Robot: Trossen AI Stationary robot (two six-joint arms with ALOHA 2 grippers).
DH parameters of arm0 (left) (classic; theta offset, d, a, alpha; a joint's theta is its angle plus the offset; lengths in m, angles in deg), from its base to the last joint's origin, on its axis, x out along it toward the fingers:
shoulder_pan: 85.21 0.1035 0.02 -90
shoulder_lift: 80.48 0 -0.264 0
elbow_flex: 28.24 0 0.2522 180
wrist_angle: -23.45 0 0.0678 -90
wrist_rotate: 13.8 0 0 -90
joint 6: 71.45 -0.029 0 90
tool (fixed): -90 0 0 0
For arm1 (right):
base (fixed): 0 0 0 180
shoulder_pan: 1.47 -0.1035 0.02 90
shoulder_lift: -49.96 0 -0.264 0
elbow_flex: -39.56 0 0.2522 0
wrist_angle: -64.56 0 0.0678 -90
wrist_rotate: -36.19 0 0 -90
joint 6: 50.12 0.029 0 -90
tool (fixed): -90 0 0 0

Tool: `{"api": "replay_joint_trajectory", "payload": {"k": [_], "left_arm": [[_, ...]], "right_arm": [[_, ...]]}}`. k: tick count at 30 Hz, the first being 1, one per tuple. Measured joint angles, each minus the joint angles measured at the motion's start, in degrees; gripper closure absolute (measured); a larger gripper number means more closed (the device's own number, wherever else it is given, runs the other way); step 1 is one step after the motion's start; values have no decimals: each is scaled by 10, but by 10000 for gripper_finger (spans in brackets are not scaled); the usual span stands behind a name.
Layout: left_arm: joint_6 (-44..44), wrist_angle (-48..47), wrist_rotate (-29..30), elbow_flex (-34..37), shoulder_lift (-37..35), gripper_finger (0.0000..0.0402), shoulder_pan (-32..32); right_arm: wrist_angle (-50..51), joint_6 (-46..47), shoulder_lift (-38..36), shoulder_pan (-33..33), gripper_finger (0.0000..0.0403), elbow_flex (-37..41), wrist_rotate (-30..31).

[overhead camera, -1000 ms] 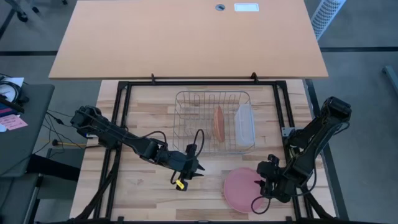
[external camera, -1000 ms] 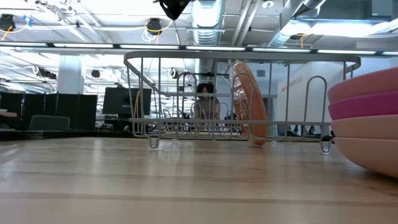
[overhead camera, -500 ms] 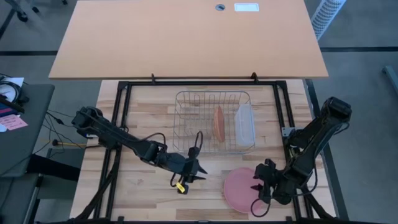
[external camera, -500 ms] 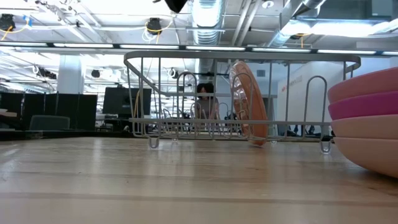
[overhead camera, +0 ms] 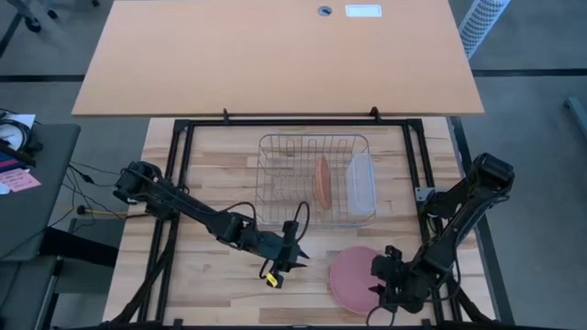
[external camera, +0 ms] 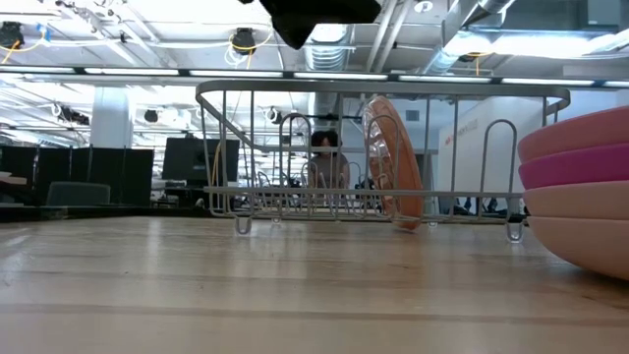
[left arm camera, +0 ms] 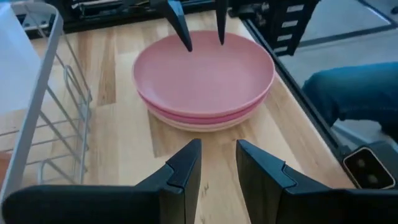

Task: Sort dishes
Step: Put the light pink plate in the dish rack

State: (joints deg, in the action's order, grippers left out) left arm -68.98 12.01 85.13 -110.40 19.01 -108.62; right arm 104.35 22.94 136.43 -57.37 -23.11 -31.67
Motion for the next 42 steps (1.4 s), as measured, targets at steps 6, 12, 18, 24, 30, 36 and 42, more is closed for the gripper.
{"api": "replay_joint_trajectory", "payload": {"k": [6, 12, 18, 24, 30, 36, 42], "left_arm": [[-4, 31, -23, 0, 6, 306, 5], [-16, 79, -41, 0, 45, 306, 13], [-35, 95, -54, -12, 56, 306, 11], [-37, 108, -55, -12, 57, 306, 11], [-29, 105, -57, -12, 56, 306, 14], [-23, 93, -56, -12, 56, 306, 14], [-21, 90, -56, -12, 56, 306, 14]], "right_arm": [[56, 0, 1, -4, 171, 0, -25], [68, 0, 18, -8, 171, 2, -28], [70, 11, 19, -16, 171, 2, -29], [150, 56, -4, -2, 171, -13, -29], [252, 56, -8, 11, 171, -36, -27], [254, 17, 1, 17, 178, -28, -16], [246, 19, 1, 17, 228, -8, 2]]}}
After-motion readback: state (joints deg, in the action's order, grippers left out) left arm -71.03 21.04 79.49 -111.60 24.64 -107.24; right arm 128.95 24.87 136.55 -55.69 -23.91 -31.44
